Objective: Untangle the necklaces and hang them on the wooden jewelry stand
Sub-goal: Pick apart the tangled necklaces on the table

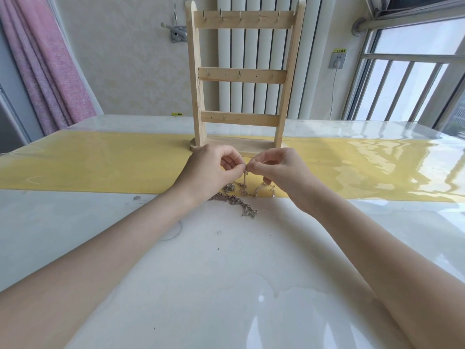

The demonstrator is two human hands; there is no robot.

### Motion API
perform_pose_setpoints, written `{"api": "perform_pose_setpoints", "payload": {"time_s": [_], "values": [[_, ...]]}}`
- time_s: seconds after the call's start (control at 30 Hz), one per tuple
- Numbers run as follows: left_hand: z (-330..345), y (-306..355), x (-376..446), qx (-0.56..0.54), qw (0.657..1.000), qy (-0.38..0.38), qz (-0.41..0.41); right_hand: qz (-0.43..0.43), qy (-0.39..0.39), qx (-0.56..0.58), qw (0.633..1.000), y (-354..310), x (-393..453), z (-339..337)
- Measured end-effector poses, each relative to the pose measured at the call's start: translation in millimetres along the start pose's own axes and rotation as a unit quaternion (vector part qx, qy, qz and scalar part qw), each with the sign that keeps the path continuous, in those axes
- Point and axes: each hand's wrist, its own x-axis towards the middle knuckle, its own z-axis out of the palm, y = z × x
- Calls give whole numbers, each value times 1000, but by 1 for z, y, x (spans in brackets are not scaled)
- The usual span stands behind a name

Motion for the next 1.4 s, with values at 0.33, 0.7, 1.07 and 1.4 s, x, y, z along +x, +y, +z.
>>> {"api": "perform_pose_setpoints", "payload": {"time_s": [0.33, 0.7, 1.07, 1.4], "values": [[3, 1, -2, -20, 997, -64, -21, -24, -30, -100, 994, 1, -1, 4], [-2, 9, 0, -313, 934, -74, -153, 71, -49, 256, 963, 0, 4, -2], [-2, 8, 3, -361, 915, -13, -178, 63, -39, 262, 962, 0, 5, -4], [6, 14, 5, -408, 891, 64, -189, 78, -30, 263, 961, -2, 4, 4]]}}
